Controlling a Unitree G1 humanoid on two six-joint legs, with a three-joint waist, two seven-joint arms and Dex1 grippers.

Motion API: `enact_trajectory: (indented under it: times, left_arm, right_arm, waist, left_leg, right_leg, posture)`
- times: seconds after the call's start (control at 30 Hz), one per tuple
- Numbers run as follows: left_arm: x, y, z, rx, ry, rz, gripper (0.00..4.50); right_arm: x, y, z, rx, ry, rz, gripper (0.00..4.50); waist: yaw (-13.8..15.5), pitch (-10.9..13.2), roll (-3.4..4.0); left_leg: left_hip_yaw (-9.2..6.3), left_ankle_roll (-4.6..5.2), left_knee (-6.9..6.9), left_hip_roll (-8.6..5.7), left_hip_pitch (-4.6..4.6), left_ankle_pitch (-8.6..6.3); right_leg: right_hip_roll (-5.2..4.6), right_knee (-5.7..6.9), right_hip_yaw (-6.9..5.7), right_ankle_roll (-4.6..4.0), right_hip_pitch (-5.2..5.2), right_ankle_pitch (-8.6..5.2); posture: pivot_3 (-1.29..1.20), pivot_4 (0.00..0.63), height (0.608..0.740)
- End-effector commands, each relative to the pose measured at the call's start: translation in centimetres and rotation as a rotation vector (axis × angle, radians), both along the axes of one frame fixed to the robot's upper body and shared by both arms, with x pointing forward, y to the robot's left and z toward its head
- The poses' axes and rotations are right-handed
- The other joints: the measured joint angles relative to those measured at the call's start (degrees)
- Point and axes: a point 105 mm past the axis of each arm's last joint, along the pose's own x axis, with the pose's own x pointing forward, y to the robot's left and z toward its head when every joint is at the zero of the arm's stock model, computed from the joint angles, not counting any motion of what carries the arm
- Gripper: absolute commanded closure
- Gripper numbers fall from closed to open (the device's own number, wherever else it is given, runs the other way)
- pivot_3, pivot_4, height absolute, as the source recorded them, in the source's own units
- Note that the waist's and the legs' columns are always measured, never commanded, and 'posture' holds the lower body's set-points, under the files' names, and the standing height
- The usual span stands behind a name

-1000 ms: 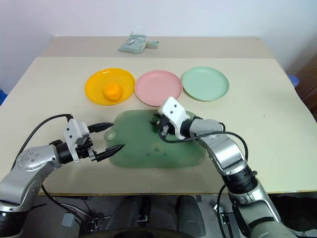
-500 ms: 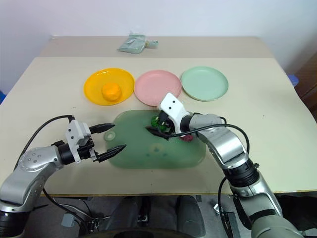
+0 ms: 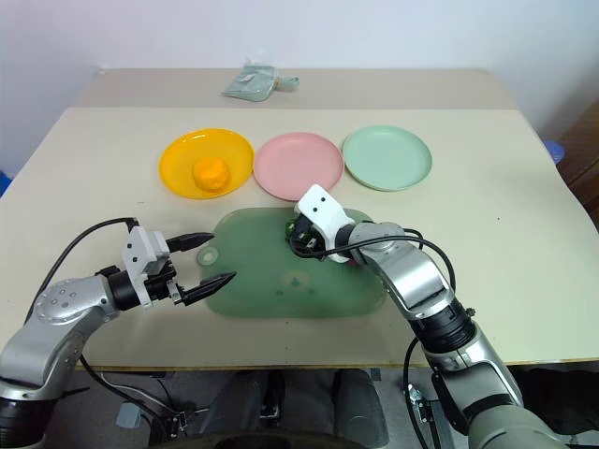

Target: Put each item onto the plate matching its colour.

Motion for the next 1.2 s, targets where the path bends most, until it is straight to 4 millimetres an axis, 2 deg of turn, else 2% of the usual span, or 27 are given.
enact_trajectory:
  times: [0.03,0.1,0.13,0.17,0.27,0.37,0.47,0.5,0.63,0.7,0.77,0.87,0.93,1.07,1.2]
  left_arm:
    - [0.0,0.2,0.8,0.007,-0.046,0.003,0.00]
    - [0.0,0.1,0.9,-0.001,-0.047,0.000,0.00]
    - [-0.1,-0.1,0.9,-0.010,-0.045,-0.007,0.00]
    - [-0.2,-0.4,1.0,-0.018,-0.044,-0.013,0.00]
    - [-0.2,-0.7,0.9,-0.031,-0.043,-0.022,0.00]
    - [-0.2,-1.0,0.9,-0.037,-0.045,-0.025,0.00]
    - [-0.2,-1.1,1.0,-0.040,-0.047,-0.025,0.00]
    - [-0.3,-1.2,1.0,-0.041,-0.047,-0.025,0.00]
    - [-0.6,-0.9,0.5,-0.045,-0.042,-0.014,0.00]
    - [-0.7,-0.5,0.2,-0.044,-0.036,-0.008,0.00]
    - [-0.8,-0.1,-0.2,-0.043,-0.030,-0.007,0.00]
    - [-0.7,0.2,-0.8,-0.040,-0.023,-0.016,0.00]
    - [-0.7,0.3,-1.0,-0.037,-0.024,-0.024,0.00]
    - [-0.6,0.5,-1.3,-0.034,-0.028,-0.041,0.00]
    - [-0.6,0.6,-1.4,-0.032,-0.032,-0.049,0.00]
  right_arm:
    - [1.6,-0.1,6.7,0.177,-0.186,-0.060,2.42]
    - [4.6,-3.1,8.4,0.168,-0.268,-0.247,2.42]
    - [6.3,-5.4,8.7,0.144,-0.303,-0.367,2.42]
    - [7.8,-7.7,8.7,0.105,-0.331,-0.471,2.42]
    - [10.3,-11.3,8.0,0.069,-0.344,-0.631,2.42]
    - [11.7,-12.6,7.1,0.086,-0.330,-0.692,2.42]
    - [12.4,-12.8,6.7,0.109,-0.317,-0.693,2.42]
    - [12.4,-12.7,6.8,0.118,-0.328,-0.677,1.92]
    - [10.9,-11.7,9.5,0.205,-0.442,-0.523,0.06]
    - [9.0,-10.8,9.8,0.242,-0.436,-0.376,0.06]
    - [6.0,-9.6,8.9,0.247,-0.385,-0.174,0.06]
    - [1.1,-8.7,5.9,0.177,-0.251,0.071,0.06]
    - [-0.9,-9.0,4.0,0.133,-0.167,0.130,0.06]
    - [-2.6,-10.0,0.8,0.049,-0.064,0.124,0.06]
    - [-2.2,-10.2,-0.2,0.034,-0.043,0.083,0.06]
  waist:
    - [-0.41,0.02,0.03]
    - [-0.59,0.02,0.03]
    - [-0.45,0.02,0.02]
    - [-0.34,0.00,0.00]
    - [-0.23,-0.02,-0.04]
    - [-1.01,0.02,0.04]
    - [-1.70,0.15,0.25]
    - [-1.90,0.16,0.27]
    - [-2.15,0.17,0.29]
    - [-1.64,0.17,0.28]
    - [-0.74,0.15,0.26]
    - [0.25,0.15,0.26]
    - [0.48,0.15,0.26]
    - [0.47,0.14,0.26]
    - [0.35,0.14,0.26]
  left_leg:
    - [0.00,-0.01,0.00,0.00,-0.02,0.00]
    - [0.00,-0.02,0.00,0.00,-0.02,0.01]
    - [0.00,-0.02,0.00,0.00,-0.02,0.01]
    - [-0.02,-0.02,0.00,-0.01,-0.02,0.01]
    - [-0.05,-0.02,0.00,-0.08,-0.01,0.01]
    - [0.05,-0.02,-0.09,-0.04,-0.02,0.01]
    - [0.16,-0.08,-0.18,0.06,-0.03,0.05]
    - [0.17,-0.08,-0.18,0.07,-0.03,0.05]
    - [0.15,-0.07,-0.18,0.07,-0.05,0.05]
    - [0.11,-0.07,-0.18,0.07,-0.05,0.05]
    - [0.07,-0.05,-0.15,0.06,-0.04,0.03]
    - [0.04,0.03,-0.05,0.04,-0.02,-0.01]
    - [0.05,0.11,-0.01,0.02,0.00,-0.06]
    - [0.09,0.10,0.01,0.03,0.06,-0.05]
    - [0.09,0.08,0.01,0.03,0.07,-0.05]
  right_leg:
    - [0.00,0.00,0.00,0.00,-0.02,0.00]
    - [0.01,0.02,0.00,0.00,-0.05,0.00]
    - [0.01,0.02,0.00,0.00,-0.06,0.00]
    - [0.01,0.02,-0.01,0.00,-0.05,0.00]
    - [-0.02,0.01,-0.02,0.00,0.02,0.00]
    - [0.01,0.03,0.00,0.00,-0.02,0.00]
    - [0.09,0.05,0.03,-0.01,-0.11,0.00]
    - [0.09,0.05,0.03,-0.01,-0.11,-0.01]
    - [0.08,0.04,0.04,0.00,-0.11,-0.01]
    - [0.07,0.04,0.04,0.00,-0.10,-0.01]
    - [0.06,0.01,0.03,0.00,-0.04,-0.01]
    - [0.01,-0.03,0.01,0.01,0.08,0.00]
    - [-0.02,-0.11,0.02,0.01,0.09,0.00]
    - [-0.05,-0.09,0.05,0.01,0.09,0.01]
    - [-0.06,-0.08,0.09,0.00,0.05,0.00]
  posture:
    - [0.00,0.150,0.740]
    - [0.00,0.150,0.740]
    - [0.00,0.150,0.740]
    - [0.00,0.150,0.740]
    - [0.00,0.150,0.740]
    - [0.00,0.150,0.740]
    - [0.00,0.150,0.740]
    - [0.00,0.150,0.740]
    - [0.00,0.150,0.740]
    - [0.00,0.150,0.740]
    - [0.00,0.150,0.740]
    - [0.00,0.150,0.740]
    - [0.00,0.150,0.740]
    - [0.00,0.150,0.740]
    - [0.00,0.150,0.740]
